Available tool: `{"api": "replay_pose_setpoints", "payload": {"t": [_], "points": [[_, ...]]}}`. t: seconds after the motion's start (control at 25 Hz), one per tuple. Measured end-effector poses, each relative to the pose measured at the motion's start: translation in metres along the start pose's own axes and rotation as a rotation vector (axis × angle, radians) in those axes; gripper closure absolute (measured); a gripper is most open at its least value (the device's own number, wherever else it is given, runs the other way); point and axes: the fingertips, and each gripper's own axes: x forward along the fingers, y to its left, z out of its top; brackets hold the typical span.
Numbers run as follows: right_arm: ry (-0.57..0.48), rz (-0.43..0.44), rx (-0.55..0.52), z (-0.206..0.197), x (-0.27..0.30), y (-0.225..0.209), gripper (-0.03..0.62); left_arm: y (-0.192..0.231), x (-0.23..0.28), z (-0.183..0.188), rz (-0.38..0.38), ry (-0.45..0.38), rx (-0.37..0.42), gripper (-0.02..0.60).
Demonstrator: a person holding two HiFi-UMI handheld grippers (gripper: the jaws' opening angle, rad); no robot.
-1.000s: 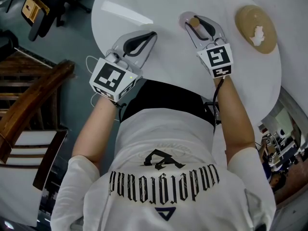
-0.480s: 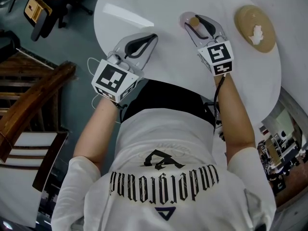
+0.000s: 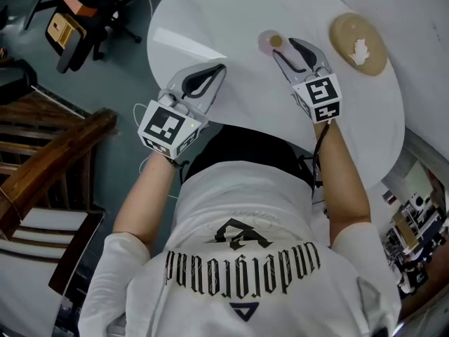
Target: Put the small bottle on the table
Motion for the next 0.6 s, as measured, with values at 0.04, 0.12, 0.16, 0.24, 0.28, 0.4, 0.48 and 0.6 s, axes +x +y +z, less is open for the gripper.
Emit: {"api": "replay_pose_setpoints", "payload": {"t": [0.04,0.12,0.16,0.24,0.28,0.4,0.48,0.6], "points": [[-0.007,-0.006,-0.003,0.005,-0.007,0.002,0.398,-0.002,-0.003,0.004,0.002,-0.007,0.01,0.575],[-0.022,-0.012,-0.003,0.015,-0.021,0.007,0.398,-0.006,-0.011,0.013,0.005,-0.024,0.027,0.575],[-0.033,-0.011,0.005,0.022,-0.028,0.01,0.398,-0.009,-0.014,0.018,0.003,-0.031,0.033,0.575],[-0.06,-0.01,0.024,0.036,-0.043,0.015,0.404,-0.015,-0.021,0.029,-0.005,-0.044,0.043,0.575],[-0.073,-0.01,0.03,0.044,-0.051,0.017,0.408,-0.018,-0.024,0.035,-0.01,-0.051,0.047,0.575],[-0.113,-0.008,0.041,0.066,-0.077,0.028,0.416,-0.027,-0.036,0.057,-0.011,-0.096,0.08,0.575],[-0.13,0.0,0.029,0.078,-0.095,0.037,0.432,-0.032,-0.044,0.072,-0.003,-0.128,0.099,0.575],[-0.153,0.01,0.002,0.094,-0.118,0.048,0.45,-0.039,-0.053,0.09,0.009,-0.165,0.111,0.575]]}}
